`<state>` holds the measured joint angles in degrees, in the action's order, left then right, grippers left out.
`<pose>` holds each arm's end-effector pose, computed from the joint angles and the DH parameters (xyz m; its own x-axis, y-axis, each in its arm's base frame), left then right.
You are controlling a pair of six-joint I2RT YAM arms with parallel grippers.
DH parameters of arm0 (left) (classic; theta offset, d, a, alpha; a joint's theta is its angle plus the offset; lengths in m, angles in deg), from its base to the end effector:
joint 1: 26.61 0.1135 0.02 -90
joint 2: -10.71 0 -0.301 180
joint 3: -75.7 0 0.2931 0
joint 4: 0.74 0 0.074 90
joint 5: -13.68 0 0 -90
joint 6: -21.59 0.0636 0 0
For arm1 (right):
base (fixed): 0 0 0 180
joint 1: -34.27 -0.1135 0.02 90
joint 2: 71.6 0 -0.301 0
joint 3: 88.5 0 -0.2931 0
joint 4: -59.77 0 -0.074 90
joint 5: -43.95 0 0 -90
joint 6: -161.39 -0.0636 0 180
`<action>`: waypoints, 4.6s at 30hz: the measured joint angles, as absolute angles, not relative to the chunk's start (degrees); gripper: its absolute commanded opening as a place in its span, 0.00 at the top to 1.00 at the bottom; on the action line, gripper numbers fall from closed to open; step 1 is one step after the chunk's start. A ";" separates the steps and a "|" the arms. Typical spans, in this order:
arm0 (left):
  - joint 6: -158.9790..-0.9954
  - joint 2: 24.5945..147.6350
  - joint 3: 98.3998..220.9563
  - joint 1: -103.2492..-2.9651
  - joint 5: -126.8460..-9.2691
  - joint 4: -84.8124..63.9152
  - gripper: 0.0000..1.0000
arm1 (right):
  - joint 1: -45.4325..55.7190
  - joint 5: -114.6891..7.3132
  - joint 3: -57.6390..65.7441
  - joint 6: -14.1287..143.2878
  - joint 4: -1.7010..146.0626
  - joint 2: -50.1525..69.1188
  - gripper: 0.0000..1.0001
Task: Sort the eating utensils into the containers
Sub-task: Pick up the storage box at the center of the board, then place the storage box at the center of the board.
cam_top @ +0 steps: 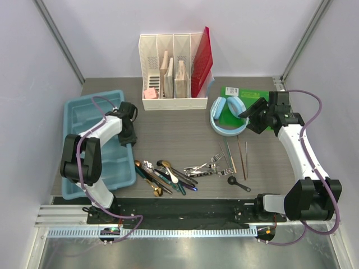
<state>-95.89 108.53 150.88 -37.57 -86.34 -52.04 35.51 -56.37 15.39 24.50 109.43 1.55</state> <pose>0.3646 -0.0593 0.1676 -0.9016 -0.2882 -0.3226 -0.3112 0.9501 0.0207 0.3193 0.0045 0.3173 -0.5714 0.7308 -0.3735 0.4618 0.6625 0.5898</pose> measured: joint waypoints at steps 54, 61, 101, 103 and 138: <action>-93.53 95.26 159.74 -72.61 -111.83 -77.98 1.00 | 31.11 -60.81 18.43 21.66 105.39 6.18 0.39; -91.65 95.00 160.15 -78.64 -114.78 -79.27 1.00 | 31.11 -60.81 18.43 21.64 105.39 6.55 0.39; -75.87 96.38 167.87 -87.73 -108.09 -89.46 1.00 | 31.11 -61.16 15.83 20.19 104.84 9.46 0.39; -74.93 96.36 167.73 -88.89 -107.72 -89.46 1.00 | 31.11 -61.25 15.59 20.17 104.82 9.46 0.39; -64.92 106.32 159.67 -93.37 -104.46 -78.77 0.79 | 31.11 -63.17 15.59 18.58 104.03 9.46 0.37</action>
